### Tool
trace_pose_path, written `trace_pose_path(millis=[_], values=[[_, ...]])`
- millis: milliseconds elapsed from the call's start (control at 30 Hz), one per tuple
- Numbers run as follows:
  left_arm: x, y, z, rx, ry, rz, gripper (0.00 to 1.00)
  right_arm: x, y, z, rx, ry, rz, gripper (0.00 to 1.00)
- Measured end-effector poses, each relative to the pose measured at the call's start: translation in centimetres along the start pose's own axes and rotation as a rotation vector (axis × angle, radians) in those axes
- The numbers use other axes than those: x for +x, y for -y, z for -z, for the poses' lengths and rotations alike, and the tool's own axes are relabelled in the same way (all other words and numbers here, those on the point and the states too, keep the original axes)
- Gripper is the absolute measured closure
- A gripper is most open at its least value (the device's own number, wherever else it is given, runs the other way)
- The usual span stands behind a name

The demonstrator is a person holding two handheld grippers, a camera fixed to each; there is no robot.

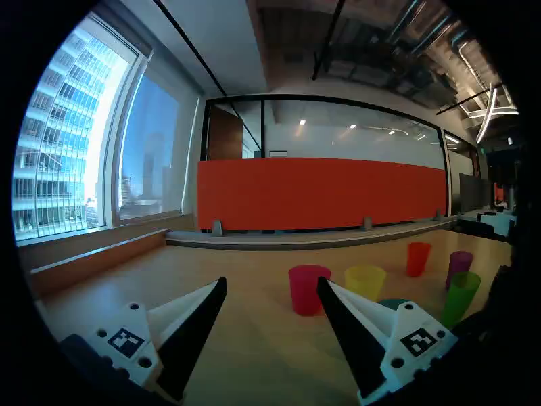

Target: Pour water

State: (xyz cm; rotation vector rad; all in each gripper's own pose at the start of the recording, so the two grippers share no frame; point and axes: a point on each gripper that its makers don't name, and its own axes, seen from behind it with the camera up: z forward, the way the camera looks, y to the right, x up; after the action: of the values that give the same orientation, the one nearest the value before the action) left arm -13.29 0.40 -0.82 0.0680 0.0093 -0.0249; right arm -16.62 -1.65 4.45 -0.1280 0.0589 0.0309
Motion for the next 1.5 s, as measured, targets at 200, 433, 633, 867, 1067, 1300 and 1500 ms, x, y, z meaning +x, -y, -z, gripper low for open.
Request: trace_pose_path(millis=[200, 433, 633, 867, 1067, 1300, 1500], values=[[0.0, 0.0, 0.0, 0.0, 0.0, 0.0, 0.01, -0.7, -0.3, 0.4, 0.005, 0.014, 0.014, 0.0], [0.0, 0.0, -0.1, 0.0, 0.0, 0.0, 0.01, -1.1, -1.7, 1.0, -0.01, 0.02, 0.028, 0.0], [0.0, 0.0, 0.0, 0.0, 0.0, 0.0, 0.01, -1.3, -2.8, 1.6, -0.018, 0.026, 0.016, 0.0], [0.0, 0.0, 0.0, 0.0, 0.0, 0.0, 0.01, -1.5, -3.6, 1.9, -0.02, 0.025, 0.009, 0.0], [0.0, 0.0, -0.1, 0.0, 0.0, 0.0, 0.01, -1.9, -3.8, 1.8, -0.017, 0.029, 0.001, 0.0], [0.0, 0.0, 0.0, 0.0, 0.0, 0.0, 0.01, -2.3, -4.3, 1.7, -0.027, 0.032, -0.003, 0.0], [0.0, 0.1, 0.0, 0.0, 0.0, 0.0, 0.01, -2.3, -4.3, 1.8, -0.026, 0.028, 0.0, 0.0]])
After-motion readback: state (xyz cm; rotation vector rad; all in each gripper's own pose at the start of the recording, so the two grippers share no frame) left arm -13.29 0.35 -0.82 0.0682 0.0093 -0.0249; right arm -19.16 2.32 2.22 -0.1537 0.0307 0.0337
